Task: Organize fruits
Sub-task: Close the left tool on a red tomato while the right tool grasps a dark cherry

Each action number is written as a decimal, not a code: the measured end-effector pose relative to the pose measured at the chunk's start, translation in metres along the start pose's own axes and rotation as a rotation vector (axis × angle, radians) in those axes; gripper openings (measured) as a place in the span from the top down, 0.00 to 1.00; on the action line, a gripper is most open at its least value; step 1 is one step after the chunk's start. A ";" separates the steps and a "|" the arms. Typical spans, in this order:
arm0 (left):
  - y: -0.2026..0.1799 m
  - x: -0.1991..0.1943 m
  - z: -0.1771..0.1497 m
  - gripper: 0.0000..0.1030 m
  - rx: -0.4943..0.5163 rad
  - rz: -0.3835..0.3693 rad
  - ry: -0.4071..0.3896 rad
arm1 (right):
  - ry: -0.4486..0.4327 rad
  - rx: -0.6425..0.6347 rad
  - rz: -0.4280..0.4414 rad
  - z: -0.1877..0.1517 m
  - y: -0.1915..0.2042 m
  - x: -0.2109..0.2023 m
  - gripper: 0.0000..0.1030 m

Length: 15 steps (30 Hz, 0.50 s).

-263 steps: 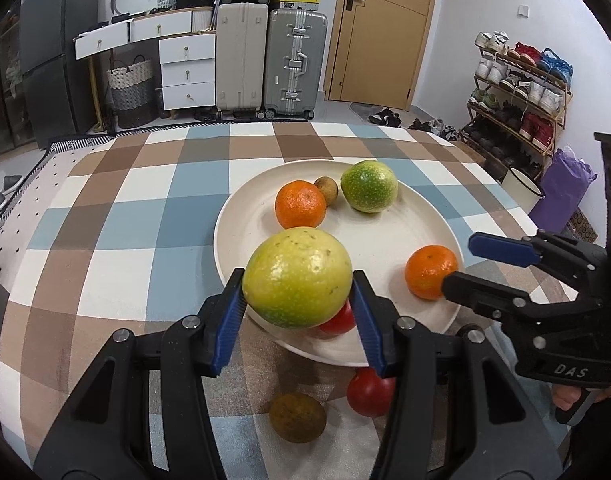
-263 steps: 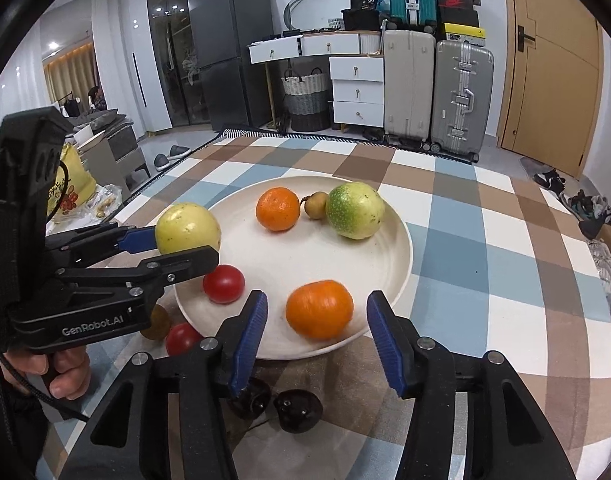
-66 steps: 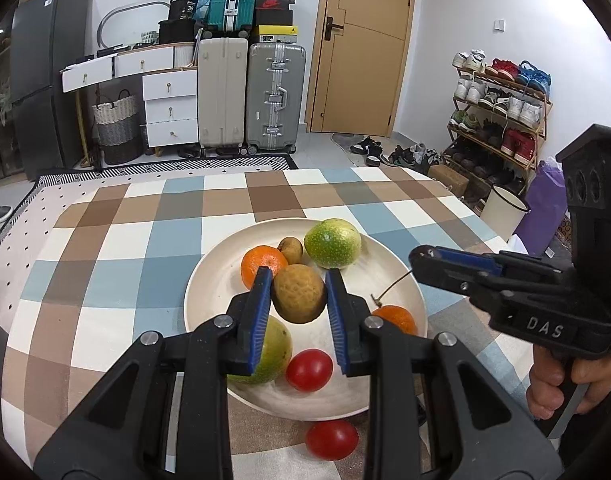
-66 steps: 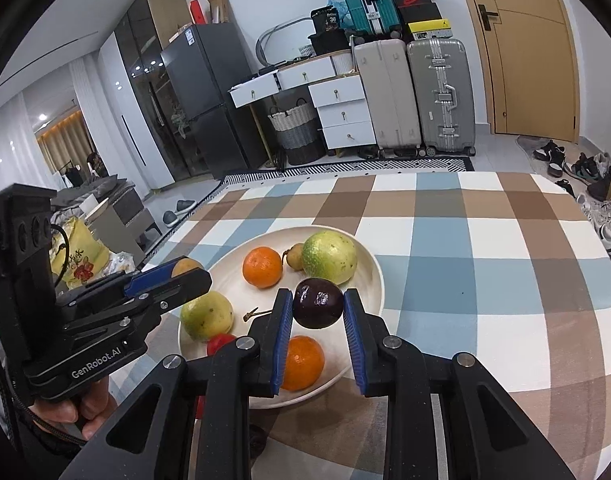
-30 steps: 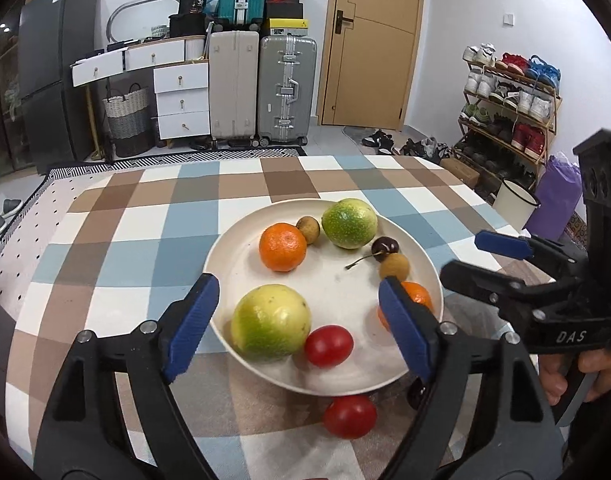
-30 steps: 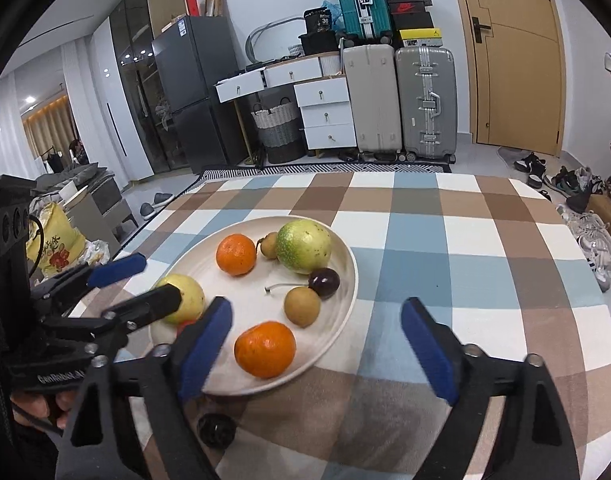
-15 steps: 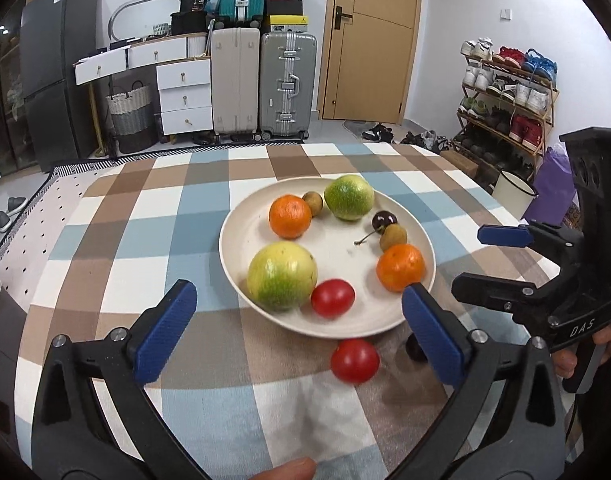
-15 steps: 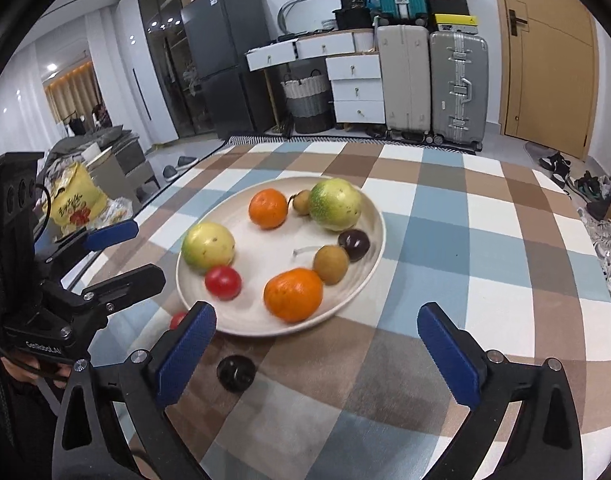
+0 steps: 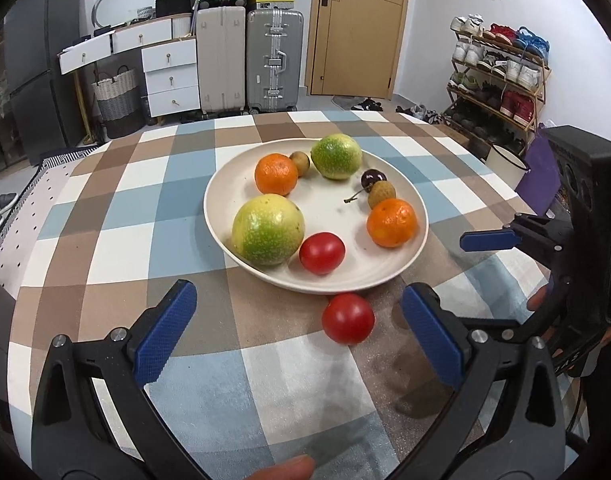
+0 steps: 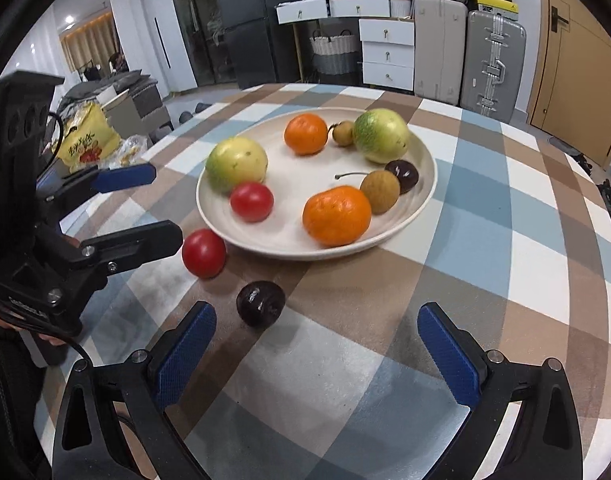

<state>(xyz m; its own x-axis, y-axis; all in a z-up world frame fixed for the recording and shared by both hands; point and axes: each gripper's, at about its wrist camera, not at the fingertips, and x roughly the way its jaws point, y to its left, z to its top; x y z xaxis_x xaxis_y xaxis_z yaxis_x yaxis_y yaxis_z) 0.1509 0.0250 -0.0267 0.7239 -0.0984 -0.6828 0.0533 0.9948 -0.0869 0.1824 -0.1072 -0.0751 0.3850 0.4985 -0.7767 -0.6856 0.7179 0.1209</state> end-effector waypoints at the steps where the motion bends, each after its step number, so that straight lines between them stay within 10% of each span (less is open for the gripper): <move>1: -0.002 0.000 0.000 0.01 0.006 -0.002 0.005 | 0.003 -0.001 -0.005 0.000 0.001 0.001 0.01; 15: -0.008 0.020 -0.009 0.15 0.039 -0.075 0.114 | 0.022 -0.061 -0.041 -0.002 0.012 0.006 0.09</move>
<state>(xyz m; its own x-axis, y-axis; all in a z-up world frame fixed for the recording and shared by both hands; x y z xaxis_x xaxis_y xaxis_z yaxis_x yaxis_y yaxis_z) 0.1592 0.0147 -0.0461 0.6340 -0.1732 -0.7537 0.1331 0.9845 -0.1142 0.1752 -0.0965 -0.0793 0.4005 0.4579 -0.7937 -0.7059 0.7065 0.0514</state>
